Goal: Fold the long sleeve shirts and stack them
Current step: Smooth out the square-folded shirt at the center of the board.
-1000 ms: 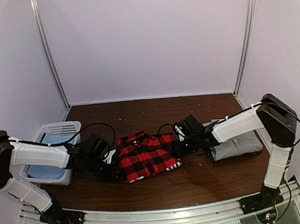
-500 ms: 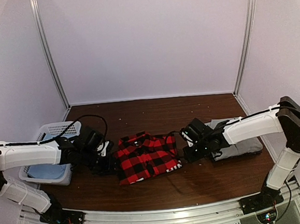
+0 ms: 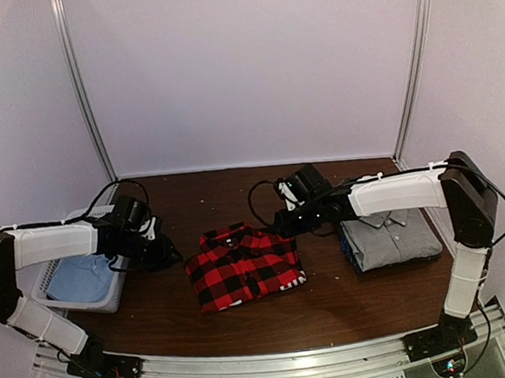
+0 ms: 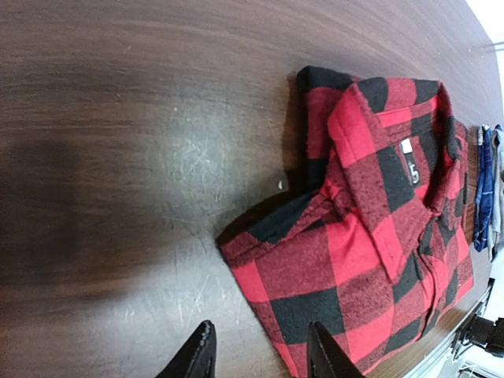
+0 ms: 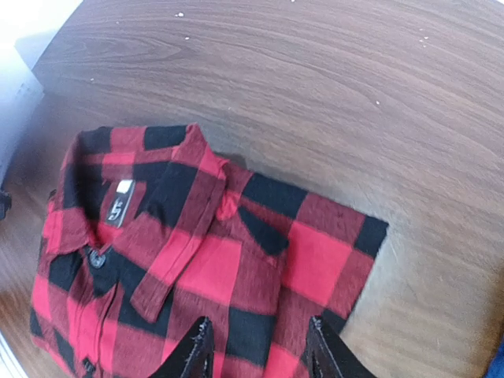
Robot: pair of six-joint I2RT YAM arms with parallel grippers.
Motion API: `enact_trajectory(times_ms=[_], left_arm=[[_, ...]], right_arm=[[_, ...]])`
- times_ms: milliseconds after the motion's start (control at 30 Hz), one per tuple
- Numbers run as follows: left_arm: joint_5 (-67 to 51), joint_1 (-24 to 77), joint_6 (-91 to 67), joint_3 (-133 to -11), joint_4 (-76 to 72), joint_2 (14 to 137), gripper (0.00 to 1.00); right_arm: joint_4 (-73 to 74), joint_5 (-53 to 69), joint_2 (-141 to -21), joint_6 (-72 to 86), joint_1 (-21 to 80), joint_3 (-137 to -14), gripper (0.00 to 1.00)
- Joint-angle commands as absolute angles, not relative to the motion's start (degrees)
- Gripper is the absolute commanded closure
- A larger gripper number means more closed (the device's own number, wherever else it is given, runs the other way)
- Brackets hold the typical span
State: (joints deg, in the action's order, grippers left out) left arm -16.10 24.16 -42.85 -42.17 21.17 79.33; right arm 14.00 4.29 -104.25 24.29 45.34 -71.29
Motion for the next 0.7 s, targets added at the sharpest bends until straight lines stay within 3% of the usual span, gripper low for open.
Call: enact_trajectory(times_ms=[0,233,667], left_arm=[[-20.95,22.87,-41.53,-42.25,13.98,83.42,0.59],[-22.81,22.59,-43.54,-40.31,8.67,88.12,0.57],[-22.73,22.59,-44.83,-39.82,7.95,90.57,0.53]], right_arm=[[10.70,8.99,-111.29,23.82,43.35,-75.87,0.58],[9.16,11.49,-116.14,23.95,42.07,-79.23,0.52],[7.60,14.56,-118.39,25.77,41.95,-79.37,0.51]])
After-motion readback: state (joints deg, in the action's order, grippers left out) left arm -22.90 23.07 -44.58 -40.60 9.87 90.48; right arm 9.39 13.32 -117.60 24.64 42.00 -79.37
